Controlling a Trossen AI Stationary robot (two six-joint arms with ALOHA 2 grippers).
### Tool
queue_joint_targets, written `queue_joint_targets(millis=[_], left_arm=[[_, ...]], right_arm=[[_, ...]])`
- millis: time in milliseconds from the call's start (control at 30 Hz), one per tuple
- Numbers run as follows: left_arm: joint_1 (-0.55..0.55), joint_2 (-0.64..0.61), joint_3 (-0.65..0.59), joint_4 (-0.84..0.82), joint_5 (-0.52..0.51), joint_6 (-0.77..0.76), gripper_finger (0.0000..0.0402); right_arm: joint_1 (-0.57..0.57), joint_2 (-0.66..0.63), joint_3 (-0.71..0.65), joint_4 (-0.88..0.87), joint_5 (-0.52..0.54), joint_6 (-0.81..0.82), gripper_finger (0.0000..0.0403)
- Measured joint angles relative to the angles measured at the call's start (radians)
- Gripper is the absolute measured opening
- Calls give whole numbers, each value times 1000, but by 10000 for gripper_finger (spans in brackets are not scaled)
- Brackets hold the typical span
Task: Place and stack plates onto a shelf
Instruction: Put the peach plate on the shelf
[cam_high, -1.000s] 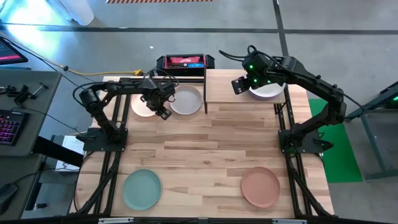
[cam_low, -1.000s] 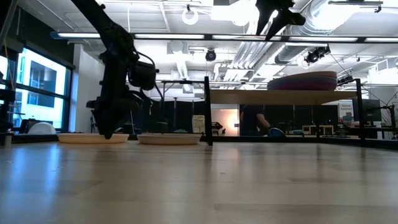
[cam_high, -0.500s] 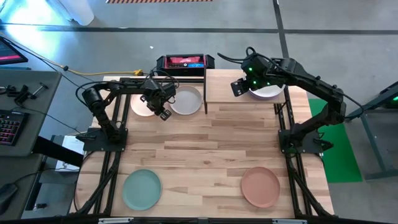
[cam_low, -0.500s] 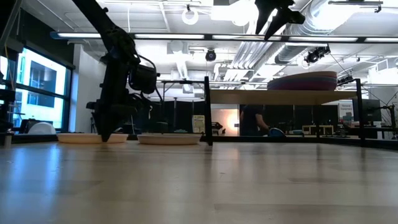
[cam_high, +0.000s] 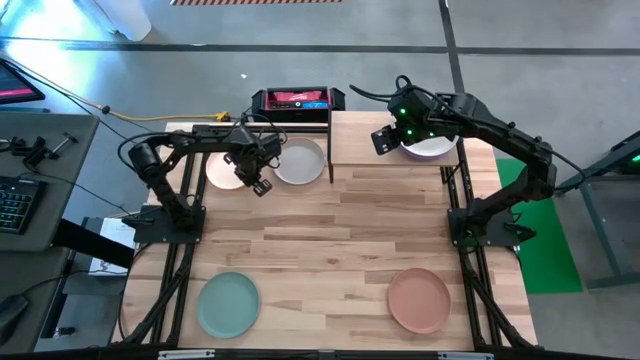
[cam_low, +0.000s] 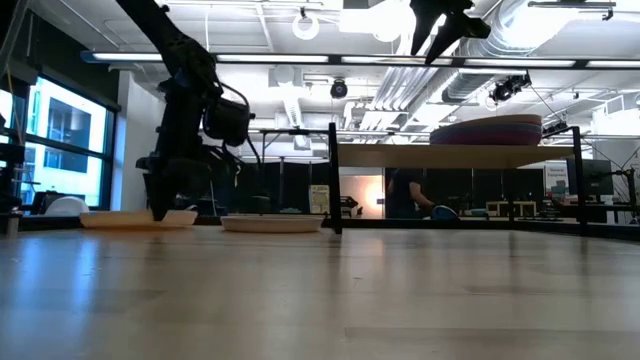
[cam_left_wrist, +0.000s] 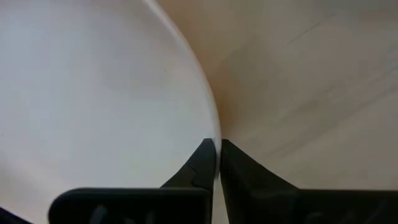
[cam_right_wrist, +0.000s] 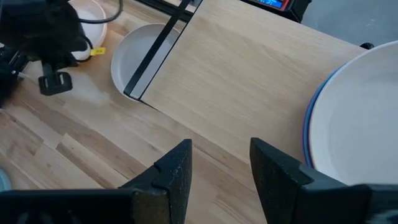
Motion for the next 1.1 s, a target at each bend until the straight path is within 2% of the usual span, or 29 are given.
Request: queue_joint_targets(millis=[233,733,1000,1100], left_arm=[[-27,-118,2,0,4,-6,2],[-44,-511,2,4,3,-17,1],[-44,-647,6,64,4,96,1],[-44,-655,55,66,4,166,1]], right_arm=[[0,0,0,0,22,24,142],[0,0,0,0,25,74,142],[0,0,0,2,40,97,142],[0,0,0,3,44,99,142]])
